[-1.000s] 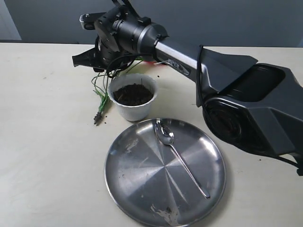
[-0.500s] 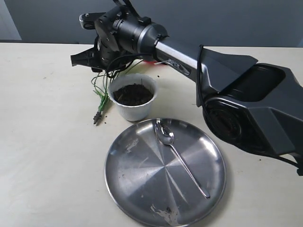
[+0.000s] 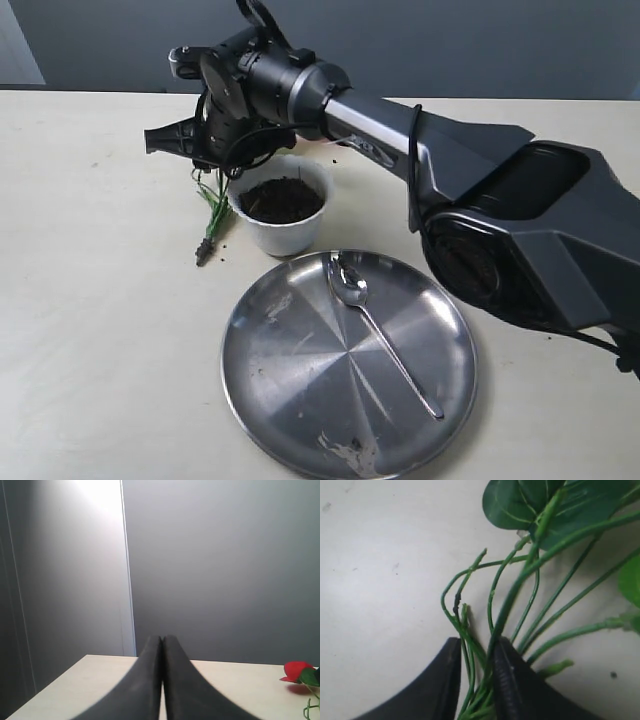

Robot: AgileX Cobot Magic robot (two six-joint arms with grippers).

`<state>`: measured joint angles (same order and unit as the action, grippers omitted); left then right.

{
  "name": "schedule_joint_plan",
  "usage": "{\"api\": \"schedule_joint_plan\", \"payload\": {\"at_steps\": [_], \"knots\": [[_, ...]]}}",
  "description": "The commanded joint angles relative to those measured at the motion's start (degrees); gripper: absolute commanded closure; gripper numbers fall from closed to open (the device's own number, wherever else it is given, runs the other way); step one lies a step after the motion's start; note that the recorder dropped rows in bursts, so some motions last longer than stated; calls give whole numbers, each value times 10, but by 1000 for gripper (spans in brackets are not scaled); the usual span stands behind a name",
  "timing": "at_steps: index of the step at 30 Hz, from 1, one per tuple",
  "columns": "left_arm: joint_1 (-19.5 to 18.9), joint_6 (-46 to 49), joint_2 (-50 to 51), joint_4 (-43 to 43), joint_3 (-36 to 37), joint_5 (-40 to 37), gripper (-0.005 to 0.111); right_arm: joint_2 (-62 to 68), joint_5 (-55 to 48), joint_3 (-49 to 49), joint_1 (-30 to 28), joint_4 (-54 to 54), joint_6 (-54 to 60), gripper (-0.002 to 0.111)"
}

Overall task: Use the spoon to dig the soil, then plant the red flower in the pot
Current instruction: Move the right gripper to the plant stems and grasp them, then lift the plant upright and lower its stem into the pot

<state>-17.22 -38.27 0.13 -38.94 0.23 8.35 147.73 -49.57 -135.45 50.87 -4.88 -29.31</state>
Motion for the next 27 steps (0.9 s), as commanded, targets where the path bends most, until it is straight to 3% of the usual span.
{"api": "schedule_joint_plan", "payload": {"at_steps": [1,6,11,27], "knots": [[2,-1,-1,1,-2,2,106,17,9,-3,-2,13,1,85],[2,-1,-1,1,-2,2,106,20,24,-3,-2,11,1,86],[2,-1,-1,1,-2,2,106,20,36,-3,-2,11,1,109],[2,-1,-1,1,-2,2,106,-63,73,-3,27,-29,120,109]]}}
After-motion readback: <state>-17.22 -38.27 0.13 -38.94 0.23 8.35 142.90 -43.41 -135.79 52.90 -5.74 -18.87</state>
